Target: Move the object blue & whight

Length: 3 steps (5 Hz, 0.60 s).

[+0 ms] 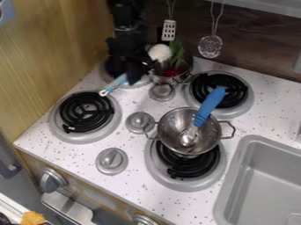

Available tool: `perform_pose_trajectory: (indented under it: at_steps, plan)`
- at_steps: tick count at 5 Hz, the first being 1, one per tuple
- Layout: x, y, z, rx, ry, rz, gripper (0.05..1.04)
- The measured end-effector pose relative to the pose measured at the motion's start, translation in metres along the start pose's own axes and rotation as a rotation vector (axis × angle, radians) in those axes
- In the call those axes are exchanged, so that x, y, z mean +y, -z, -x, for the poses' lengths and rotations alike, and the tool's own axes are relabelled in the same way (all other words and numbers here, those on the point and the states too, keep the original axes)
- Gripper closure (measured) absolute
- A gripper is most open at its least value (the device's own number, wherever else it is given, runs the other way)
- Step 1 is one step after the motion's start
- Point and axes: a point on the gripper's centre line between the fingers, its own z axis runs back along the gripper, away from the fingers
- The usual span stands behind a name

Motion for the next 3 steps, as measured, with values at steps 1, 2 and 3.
perform_pose_trajectory:
  at_steps: [1,2,3]
  plan:
    - [0.001,0.015,-0.007,-0.023,0.130,0.002,0.835]
    - [0.014,0.019,-0.011,-0.036,0.177,-0.029,0.835]
    - [0.025,0.012,-0.010,-0.020,0.163,-0.051,0.835]
